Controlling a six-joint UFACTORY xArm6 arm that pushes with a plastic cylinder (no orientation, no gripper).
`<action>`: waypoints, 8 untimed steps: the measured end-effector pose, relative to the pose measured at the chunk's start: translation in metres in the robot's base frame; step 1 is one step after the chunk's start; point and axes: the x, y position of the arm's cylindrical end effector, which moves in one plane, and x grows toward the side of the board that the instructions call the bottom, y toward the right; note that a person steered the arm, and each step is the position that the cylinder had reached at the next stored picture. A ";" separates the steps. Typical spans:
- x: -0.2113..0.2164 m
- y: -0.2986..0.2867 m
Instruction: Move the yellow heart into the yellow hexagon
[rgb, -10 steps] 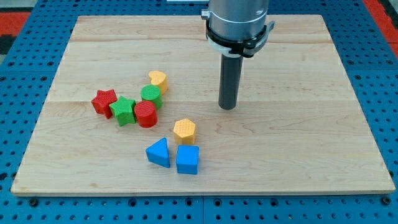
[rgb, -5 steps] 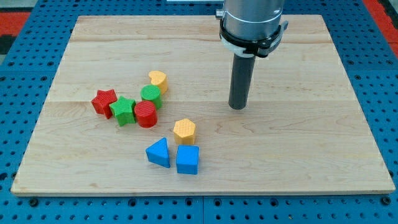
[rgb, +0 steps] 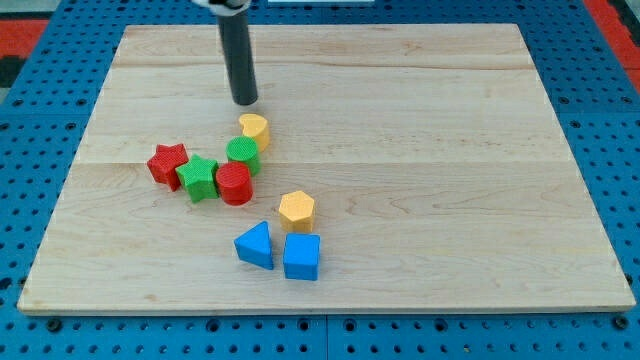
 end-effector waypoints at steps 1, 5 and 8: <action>0.035 0.005; 0.066 0.121; 0.084 0.135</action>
